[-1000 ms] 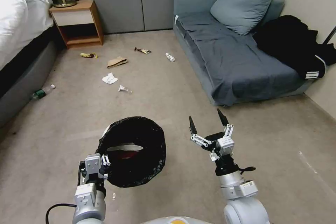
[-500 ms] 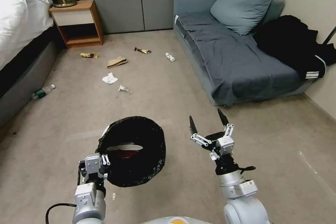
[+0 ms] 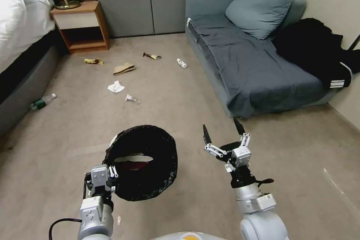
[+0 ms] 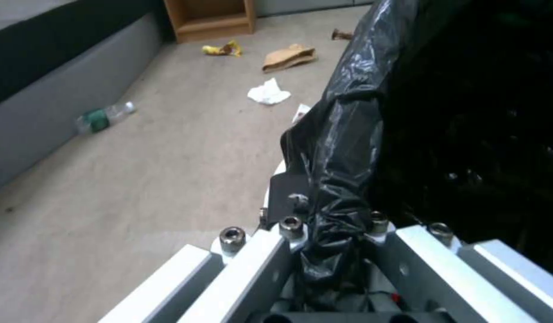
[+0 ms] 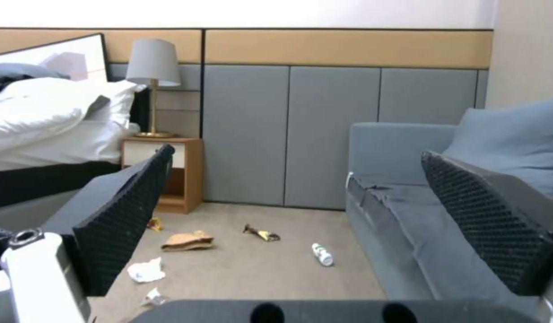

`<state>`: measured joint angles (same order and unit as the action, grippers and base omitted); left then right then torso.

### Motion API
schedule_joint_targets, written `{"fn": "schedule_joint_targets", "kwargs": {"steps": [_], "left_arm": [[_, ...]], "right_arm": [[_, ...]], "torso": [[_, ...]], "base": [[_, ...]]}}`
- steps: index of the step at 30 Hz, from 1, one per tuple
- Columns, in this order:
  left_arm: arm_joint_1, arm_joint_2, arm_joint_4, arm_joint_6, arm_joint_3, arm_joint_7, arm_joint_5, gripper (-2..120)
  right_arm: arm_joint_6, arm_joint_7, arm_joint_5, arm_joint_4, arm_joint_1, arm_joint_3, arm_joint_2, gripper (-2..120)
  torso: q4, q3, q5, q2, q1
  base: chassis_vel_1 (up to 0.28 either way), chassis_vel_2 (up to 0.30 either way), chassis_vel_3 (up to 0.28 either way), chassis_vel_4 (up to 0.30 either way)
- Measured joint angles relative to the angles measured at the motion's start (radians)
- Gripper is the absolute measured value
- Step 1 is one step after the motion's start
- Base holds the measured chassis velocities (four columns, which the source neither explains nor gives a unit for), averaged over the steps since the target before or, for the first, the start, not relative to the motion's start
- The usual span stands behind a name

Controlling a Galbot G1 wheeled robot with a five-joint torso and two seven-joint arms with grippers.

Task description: Pick up the trash bin, then pick up the garbage from the floor and place it into the trash bin.

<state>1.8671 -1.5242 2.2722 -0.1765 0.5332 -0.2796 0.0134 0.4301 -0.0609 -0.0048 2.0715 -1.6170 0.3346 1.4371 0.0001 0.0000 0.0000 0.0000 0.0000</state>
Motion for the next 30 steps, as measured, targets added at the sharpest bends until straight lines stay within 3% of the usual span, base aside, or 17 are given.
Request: {"fn": "schedule_joint_targets", "kwargs": {"steps": [30], "left_arm": [[-0.002, 0.001, -0.001, 0.003, 0.001, 0.000, 0.002, 1]], "right_arm": [[0.004, -0.018, 0.002, 0.001, 0.000, 0.001, -0.001, 100]], "torso": [[-0.0003, 0.000, -0.0001, 0.000, 0.000]], "base": [[-0.284, 0.282, 0.284, -0.286]]}}
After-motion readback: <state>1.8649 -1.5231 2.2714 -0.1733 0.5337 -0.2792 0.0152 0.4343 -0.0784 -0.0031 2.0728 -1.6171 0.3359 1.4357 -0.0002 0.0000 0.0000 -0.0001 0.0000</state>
